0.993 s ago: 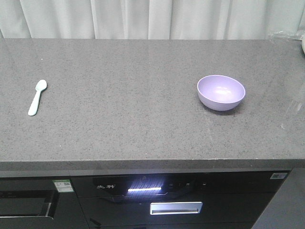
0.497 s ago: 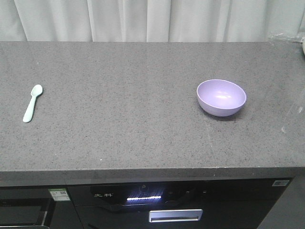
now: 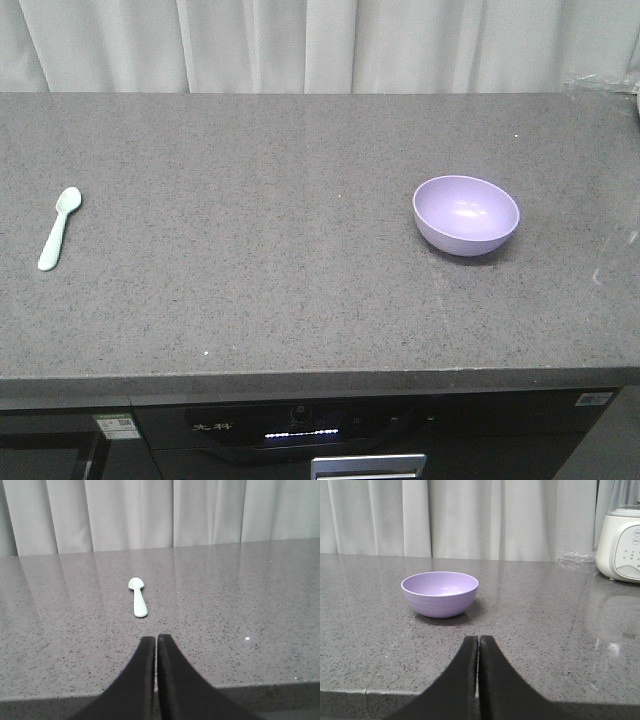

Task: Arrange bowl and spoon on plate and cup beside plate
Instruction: 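Approach the counter until the spoon and bowl are within reach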

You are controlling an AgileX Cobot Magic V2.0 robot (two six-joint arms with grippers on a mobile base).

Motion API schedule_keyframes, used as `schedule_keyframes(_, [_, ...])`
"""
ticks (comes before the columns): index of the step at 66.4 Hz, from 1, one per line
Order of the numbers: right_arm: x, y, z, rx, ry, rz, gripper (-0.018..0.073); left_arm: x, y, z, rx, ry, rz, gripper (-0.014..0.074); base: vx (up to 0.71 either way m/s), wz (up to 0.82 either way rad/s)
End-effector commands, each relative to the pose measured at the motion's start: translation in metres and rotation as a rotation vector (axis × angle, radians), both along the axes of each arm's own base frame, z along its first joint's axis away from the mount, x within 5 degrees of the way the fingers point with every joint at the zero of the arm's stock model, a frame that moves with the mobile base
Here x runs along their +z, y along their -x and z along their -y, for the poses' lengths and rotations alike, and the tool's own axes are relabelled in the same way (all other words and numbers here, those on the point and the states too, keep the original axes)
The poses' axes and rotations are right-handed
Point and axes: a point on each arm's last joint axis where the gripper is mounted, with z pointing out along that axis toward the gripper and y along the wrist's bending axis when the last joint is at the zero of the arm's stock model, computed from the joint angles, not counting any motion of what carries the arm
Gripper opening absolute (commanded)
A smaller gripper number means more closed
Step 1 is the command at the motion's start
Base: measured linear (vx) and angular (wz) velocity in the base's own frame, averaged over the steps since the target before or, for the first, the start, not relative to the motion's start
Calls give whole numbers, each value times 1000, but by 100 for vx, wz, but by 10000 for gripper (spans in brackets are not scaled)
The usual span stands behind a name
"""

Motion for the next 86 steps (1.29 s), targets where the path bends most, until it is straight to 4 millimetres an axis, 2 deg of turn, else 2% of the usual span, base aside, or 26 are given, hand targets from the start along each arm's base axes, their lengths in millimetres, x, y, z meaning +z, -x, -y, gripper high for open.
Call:
schedule_keyframes(1, [6, 1, 0, 3, 2, 80, -3, 9, 1, 1, -7, 10, 79, -6, 5, 0])
schedule_keyframes(86, [6, 1, 0, 3, 2, 80, -3, 9, 1, 1, -7, 10, 79, -6, 5, 0])
